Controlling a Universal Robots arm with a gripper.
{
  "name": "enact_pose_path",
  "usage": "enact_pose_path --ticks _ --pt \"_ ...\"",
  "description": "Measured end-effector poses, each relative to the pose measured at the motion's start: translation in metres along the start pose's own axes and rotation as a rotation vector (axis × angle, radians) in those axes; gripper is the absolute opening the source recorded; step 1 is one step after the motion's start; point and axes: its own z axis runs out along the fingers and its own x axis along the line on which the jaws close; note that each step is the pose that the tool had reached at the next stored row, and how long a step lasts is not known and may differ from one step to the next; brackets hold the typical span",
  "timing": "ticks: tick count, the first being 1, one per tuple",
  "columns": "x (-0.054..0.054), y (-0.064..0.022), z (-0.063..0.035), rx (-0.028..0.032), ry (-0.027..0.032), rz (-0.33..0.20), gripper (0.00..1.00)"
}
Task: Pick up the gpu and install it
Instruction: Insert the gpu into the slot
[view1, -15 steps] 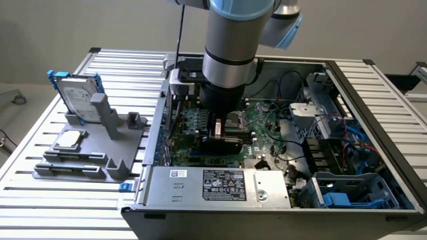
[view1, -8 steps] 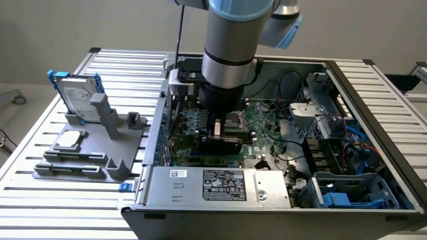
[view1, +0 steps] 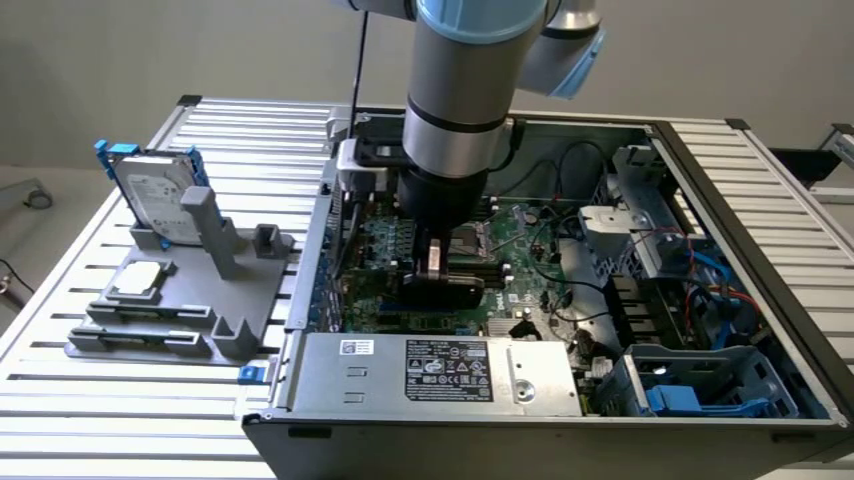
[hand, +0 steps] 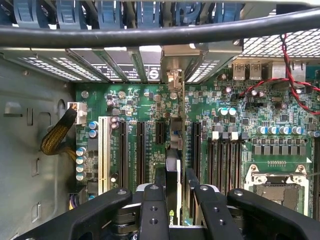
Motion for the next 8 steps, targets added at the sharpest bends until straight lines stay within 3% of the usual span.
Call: enact_pose_path --ticks 8 --pt "0.0008 0.0000 0.0002 0.0001 -0.0011 -0.002 0.27"
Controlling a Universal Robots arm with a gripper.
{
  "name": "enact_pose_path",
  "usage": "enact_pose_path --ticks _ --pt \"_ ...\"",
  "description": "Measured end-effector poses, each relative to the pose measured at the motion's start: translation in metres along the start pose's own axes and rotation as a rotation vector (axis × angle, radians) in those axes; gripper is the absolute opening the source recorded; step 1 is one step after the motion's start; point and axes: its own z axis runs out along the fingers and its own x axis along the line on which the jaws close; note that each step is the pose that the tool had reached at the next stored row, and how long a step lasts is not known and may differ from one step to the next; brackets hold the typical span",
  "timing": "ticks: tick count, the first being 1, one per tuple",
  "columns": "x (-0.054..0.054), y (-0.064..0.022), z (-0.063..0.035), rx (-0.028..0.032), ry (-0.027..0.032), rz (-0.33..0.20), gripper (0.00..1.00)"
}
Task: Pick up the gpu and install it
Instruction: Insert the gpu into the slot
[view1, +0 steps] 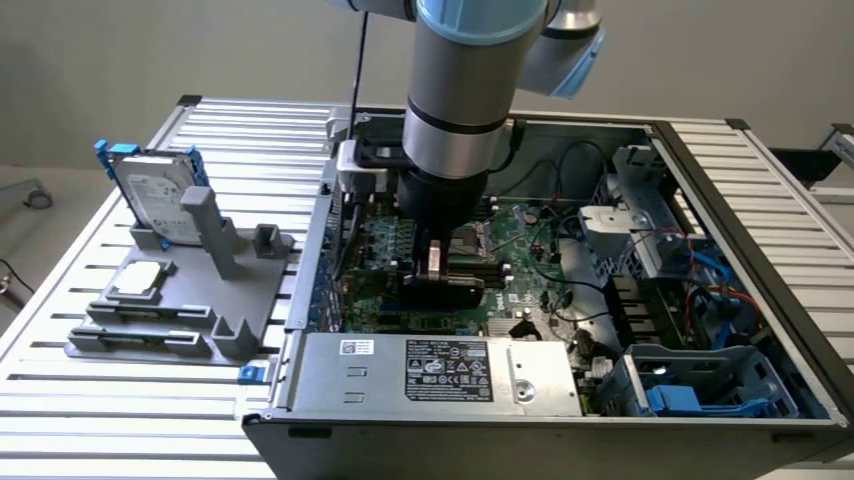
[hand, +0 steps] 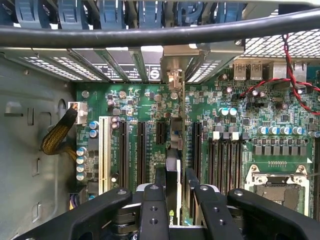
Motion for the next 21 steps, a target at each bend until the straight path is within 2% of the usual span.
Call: enact_pose_path --ticks 1,2,3,4,8,14,17,18,19,20,21 --pt "0.000 0.0000 -0.0002 -0.0002 -0.0002 0.000 0.28" --pt "0.000 0.0001 -0.0006 -0.0005 -0.0002 0.000 0.34" --pt "0.000 0.0001 -0.0013 -0.0007 -0.0001 0.000 0.34" --pt "0.000 0.0002 -0.0020 -0.0009 -0.0004 0.000 0.41" --pt "0.000 0.0007 -0.0084 -0.0014 -0.0005 0.000 0.41" --pt "0.000 0.0025 -0.0296 -0.0027 -0.0003 0.000 0.41" --pt "0.000 0.0029 -0.0350 -0.0028 -0.0003 0.000 0.41" --pt "0.000 0.0029 -0.0353 -0.0028 -0.0006 0.000 0.39" --pt "-0.001 0.0029 -0.0353 -0.0027 -0.0007 0.000 0.32" --pt "-0.001 0.0029 -0.0353 -0.0027 -0.0009 0.000 0.32" --pt "-0.001 0.0029 -0.0353 -0.0027 -0.0008 0.000 0.26"
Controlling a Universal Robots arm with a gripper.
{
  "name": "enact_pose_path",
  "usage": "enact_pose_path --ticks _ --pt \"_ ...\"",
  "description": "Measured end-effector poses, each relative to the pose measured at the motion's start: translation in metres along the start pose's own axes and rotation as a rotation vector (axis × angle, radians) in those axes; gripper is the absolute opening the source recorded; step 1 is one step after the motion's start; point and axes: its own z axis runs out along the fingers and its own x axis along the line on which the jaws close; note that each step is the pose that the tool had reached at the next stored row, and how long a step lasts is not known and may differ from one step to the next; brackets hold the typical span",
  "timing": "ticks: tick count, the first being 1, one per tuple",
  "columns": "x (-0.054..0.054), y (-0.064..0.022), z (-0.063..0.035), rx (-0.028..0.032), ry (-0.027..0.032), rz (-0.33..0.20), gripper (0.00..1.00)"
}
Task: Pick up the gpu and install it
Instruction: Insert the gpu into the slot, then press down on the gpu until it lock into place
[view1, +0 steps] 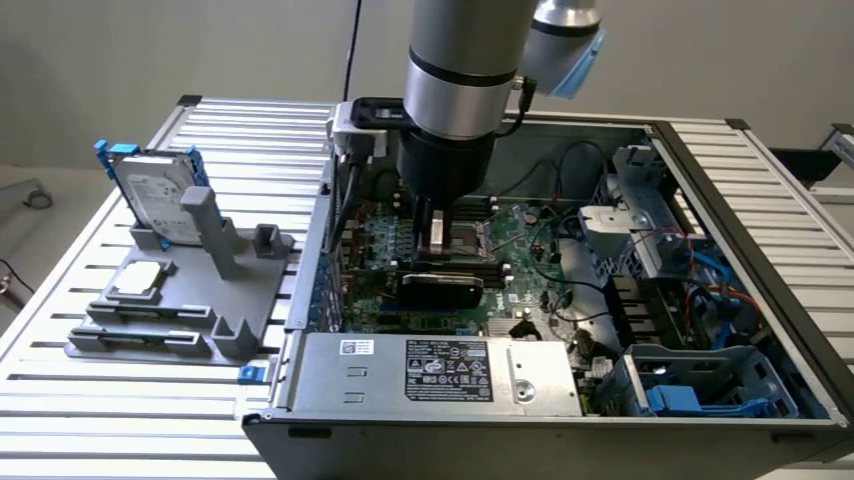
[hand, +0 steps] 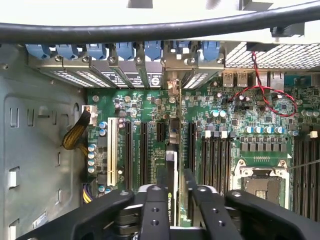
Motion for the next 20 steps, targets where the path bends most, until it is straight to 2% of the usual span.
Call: enact_pose_path --ticks 1,2,4,20 --pt "0.0000 0.0000 0.0000 0.0000 0.0000 0.000 0.20" --pt "0.0000 0.0000 -0.0001 -0.0001 0.0002 0.000 0.20" --pt "0.0000 0.0000 -0.0001 -0.0001 0.0002 0.000 0.11" --pt "0.0000 0.0000 -0.0001 -0.0001 0.0002 0.000 0.11"
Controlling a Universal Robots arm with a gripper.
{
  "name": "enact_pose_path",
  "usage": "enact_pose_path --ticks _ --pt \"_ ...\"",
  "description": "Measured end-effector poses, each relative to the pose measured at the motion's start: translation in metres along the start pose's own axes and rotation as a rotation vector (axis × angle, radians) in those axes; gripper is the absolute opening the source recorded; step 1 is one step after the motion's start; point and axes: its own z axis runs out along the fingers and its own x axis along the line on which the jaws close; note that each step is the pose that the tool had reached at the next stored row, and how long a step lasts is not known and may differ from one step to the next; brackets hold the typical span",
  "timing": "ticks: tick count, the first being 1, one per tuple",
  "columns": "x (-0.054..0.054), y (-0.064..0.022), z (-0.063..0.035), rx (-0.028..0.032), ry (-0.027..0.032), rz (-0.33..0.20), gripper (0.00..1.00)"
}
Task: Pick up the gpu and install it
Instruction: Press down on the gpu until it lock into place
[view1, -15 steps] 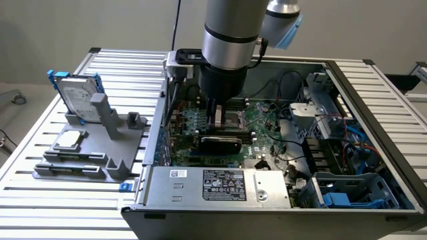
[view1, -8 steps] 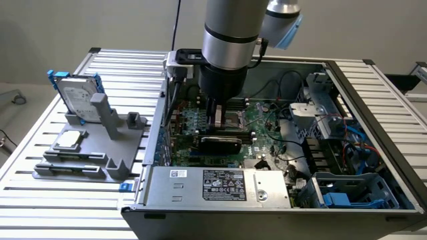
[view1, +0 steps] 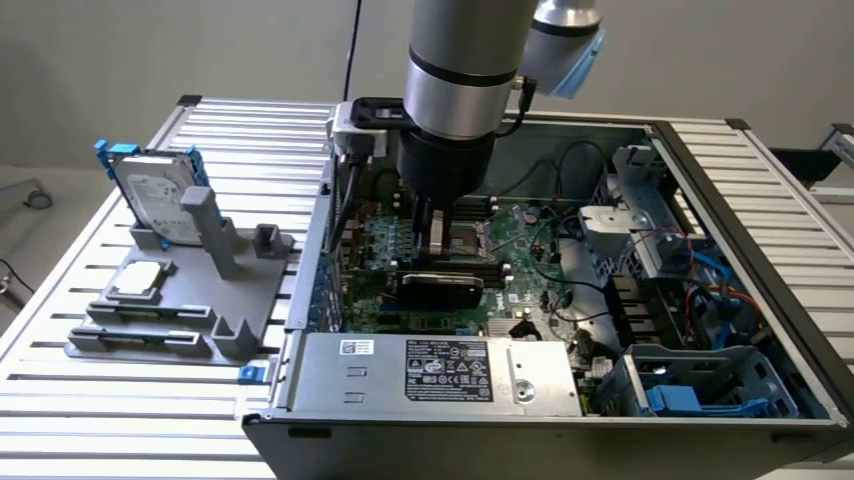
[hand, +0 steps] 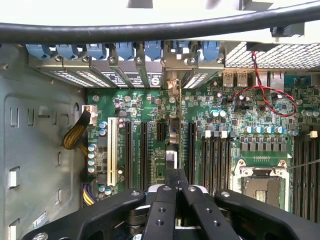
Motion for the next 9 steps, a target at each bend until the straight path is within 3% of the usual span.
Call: enact_pose_path --ticks 5,7,9 --pt "-0.0004 0.0000 0.0001 -0.0001 0.0002 0.000 0.11" --pt "-0.0015 0.0000 0.0007 0.0026 0.0002 0.000 0.11" --pt "-0.0031 0.0013 0.0034 0.0107 -0.0001 -0.001 0.11"
